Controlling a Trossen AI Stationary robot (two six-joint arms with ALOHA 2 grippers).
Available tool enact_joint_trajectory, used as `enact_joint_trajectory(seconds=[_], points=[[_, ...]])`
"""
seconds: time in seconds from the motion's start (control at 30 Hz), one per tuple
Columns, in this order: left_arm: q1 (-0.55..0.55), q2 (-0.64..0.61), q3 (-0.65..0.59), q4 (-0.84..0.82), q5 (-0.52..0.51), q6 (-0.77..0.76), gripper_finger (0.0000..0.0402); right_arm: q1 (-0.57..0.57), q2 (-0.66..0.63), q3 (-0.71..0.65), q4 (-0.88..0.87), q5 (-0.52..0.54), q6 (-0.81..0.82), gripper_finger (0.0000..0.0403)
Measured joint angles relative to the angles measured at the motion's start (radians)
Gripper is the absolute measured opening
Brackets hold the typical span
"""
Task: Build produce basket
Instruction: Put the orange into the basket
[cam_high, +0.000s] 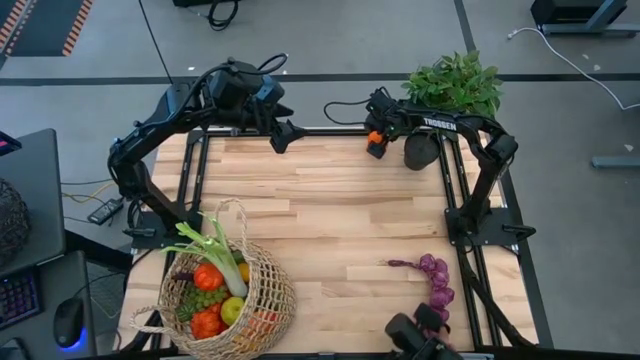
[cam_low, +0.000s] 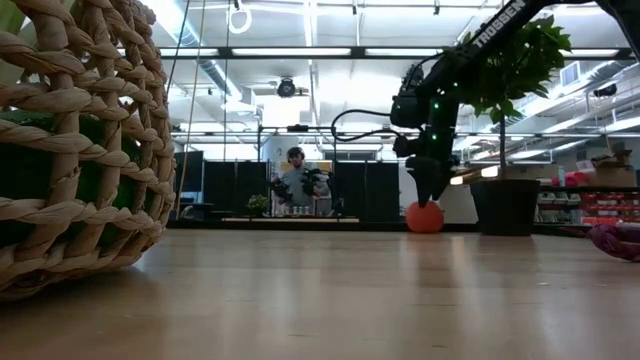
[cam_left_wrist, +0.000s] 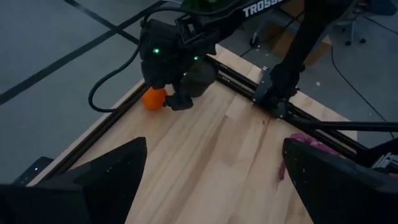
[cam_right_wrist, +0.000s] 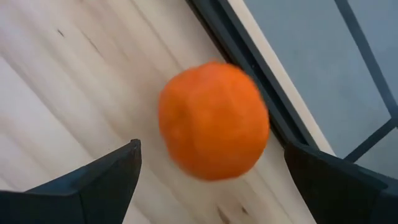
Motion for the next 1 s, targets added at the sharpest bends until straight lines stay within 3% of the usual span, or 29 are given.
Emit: enact_joint_trajectory(seconds=[0.3, 0.67, 1.0], points=[[0.0, 0.0, 0.0, 0.0, -0.025, 0.0, 0.038, -0.017, 0.007, -0.007, 0.062, -0.03, -0.001, 0.0398], [0.0, 0.0, 0.0, 0.026, -0.049, -0.007, 0.038, -0.022, 0.083, -0.009, 0.001, -0.02, 0.018, 0.0397], [0.0, 0.001, 0.0, 0.026, -0.049, -0.008, 0.038, -0.022, 0.083, -0.009, 0.075, -0.03, 0.031, 0.0359]])
